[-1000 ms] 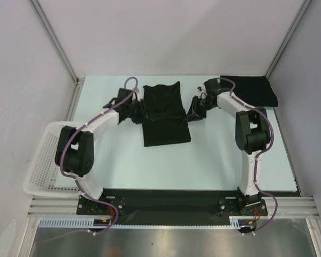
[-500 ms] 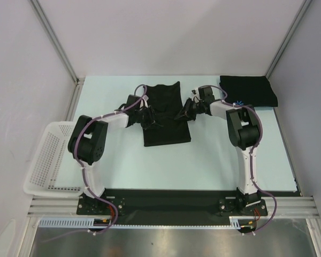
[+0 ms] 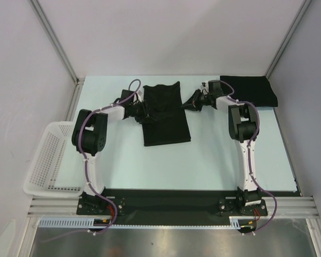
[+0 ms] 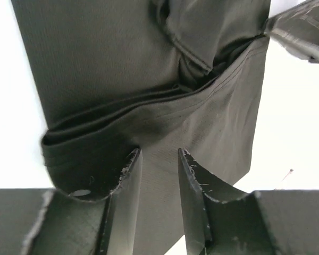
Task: Fold and stack the t-shirts
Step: Fold the tshirt
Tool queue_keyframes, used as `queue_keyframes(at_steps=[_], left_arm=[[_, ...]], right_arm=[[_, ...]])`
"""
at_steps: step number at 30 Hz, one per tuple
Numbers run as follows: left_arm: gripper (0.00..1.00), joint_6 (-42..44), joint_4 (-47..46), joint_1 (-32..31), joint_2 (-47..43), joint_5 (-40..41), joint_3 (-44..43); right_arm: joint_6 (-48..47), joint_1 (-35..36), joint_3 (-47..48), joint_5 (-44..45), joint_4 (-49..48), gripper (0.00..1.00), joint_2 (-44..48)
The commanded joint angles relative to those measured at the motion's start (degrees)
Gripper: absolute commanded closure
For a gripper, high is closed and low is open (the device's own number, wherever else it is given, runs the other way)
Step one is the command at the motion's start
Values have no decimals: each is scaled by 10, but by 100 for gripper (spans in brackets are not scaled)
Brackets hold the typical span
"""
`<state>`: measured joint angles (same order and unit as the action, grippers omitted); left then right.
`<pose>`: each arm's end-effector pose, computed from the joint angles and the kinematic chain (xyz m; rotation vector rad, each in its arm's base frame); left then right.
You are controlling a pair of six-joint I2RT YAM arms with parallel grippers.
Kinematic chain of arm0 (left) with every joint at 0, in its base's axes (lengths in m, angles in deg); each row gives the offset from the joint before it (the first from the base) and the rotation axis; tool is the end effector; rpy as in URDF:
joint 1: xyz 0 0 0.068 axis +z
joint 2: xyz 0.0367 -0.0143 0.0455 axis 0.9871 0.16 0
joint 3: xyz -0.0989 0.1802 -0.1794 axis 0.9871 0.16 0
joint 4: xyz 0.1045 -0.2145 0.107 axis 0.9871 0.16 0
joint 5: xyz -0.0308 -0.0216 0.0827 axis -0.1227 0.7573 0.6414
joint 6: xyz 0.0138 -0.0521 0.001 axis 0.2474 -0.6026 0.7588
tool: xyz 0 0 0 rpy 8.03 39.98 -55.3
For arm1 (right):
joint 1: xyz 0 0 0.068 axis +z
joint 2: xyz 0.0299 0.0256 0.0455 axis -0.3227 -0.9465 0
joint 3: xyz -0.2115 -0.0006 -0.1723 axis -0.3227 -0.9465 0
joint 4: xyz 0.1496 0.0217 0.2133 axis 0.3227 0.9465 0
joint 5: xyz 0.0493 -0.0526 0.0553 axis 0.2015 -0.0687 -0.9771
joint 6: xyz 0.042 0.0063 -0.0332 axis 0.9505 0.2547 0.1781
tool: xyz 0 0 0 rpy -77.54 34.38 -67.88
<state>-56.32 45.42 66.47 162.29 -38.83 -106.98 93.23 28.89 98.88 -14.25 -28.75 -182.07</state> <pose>0.4164 -0.1247 0.1354 -0.2562 2.5575 -1.0208 0.5139 0.1179 0.1043 0.2742 2.4216 1.4235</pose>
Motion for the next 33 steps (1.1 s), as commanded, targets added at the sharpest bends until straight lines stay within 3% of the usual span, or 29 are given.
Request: queue_keyframes(at_steps=[1, 8, 10, 11, 15, 16, 17, 21, 27, 33], left_arm=[[60, 75, 52, 4, -6, 6, -53], [44, 100, 125, 4, -139, 85, -36], [38, 81, 126, 2, -208, 115, 16], [37, 54, 118, 2, -234, 121, 42], [38, -68, 72, -9, -366, 152, 231], [39, -130, 41, -18, -410, 156, 303], [40, -163, 24, -25, -434, 158, 303], [41, -317, -81, -81, -515, 191, 470], [35, -401, -87, -123, -514, 254, 495], [36, -502, -135, -124, -477, 266, 539]], right_arm=[[-27, -18, 60, 2, 51, 79, -11], [-178, -32, 93, 82, 289, 63, 87], [-213, -31, 64, 135, 357, 61, 146], [-214, -31, 0, 148, 363, 59, 175], [-162, -28, -204, 183, 287, 46, 319], [-128, -24, -281, 195, 261, 45, 369], [-108, -22, -282, 195, 245, 45, 390], [2, 21, -471, 214, 136, 43, 487], [132, 91, -596, 257, -6, 45, 557], [198, 96, -664, 271, -107, 46, 547]])
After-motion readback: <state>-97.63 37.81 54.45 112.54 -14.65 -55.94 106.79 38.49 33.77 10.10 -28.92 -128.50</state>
